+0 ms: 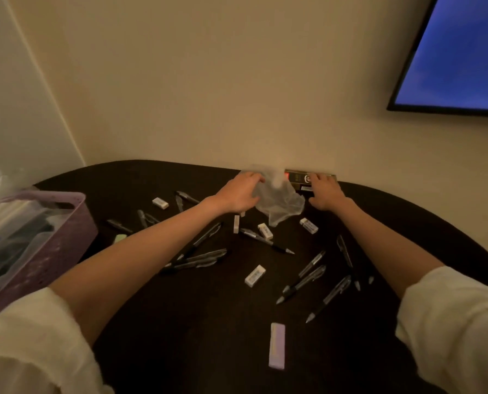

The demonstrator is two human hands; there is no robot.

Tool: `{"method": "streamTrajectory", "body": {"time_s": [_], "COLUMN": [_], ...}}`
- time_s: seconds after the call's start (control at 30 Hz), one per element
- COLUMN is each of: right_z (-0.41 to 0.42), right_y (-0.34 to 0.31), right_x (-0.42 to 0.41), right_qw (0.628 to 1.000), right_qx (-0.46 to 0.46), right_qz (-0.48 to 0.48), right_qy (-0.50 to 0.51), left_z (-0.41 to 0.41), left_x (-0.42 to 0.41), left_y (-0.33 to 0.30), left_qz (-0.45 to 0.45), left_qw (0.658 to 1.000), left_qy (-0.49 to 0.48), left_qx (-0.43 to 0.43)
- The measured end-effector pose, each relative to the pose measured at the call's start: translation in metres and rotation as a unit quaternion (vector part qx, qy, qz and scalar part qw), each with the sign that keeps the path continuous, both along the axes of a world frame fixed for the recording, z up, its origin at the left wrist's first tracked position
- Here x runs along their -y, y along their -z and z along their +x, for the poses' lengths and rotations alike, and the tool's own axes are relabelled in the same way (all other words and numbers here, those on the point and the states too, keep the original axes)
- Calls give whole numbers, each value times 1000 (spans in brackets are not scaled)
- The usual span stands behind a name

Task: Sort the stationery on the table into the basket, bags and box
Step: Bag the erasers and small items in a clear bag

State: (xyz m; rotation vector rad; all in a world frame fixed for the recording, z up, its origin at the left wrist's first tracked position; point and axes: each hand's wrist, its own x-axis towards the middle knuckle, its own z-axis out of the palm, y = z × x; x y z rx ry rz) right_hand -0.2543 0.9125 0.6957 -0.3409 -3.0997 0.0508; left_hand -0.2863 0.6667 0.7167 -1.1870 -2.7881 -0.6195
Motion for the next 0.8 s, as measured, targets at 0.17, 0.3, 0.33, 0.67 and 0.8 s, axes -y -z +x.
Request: {"method": "streamTrajectory", "body": {"time_s": [0.17,0.3,0.33,0.67,0.8], "right_z": [-35,-49,-51,-38,-1], "right_y": [4,1,2,-6,-37], "right_x": [-13,5,10,26,33], "right_qw": [992,960,958,912,871], "right_qx": [-103,-155,-140,-202,-225], "right_qz": [-74,-226,-245,-350,-427], "right_qy": [-21,-53,-59,-71,-97], "left_z": [-33,-62,-70,-77,-55], "left_x": [-25,-35,-37,-17,12], "left_y": [14,28,31,14,-12], "left_qz": [-23,-39,-33,167,330], "left_qw": [999,999,998,956,876], "left_qy": [-6,-35,-46,-205,-213], "left_qx": [-22,5,14,125,279]}}
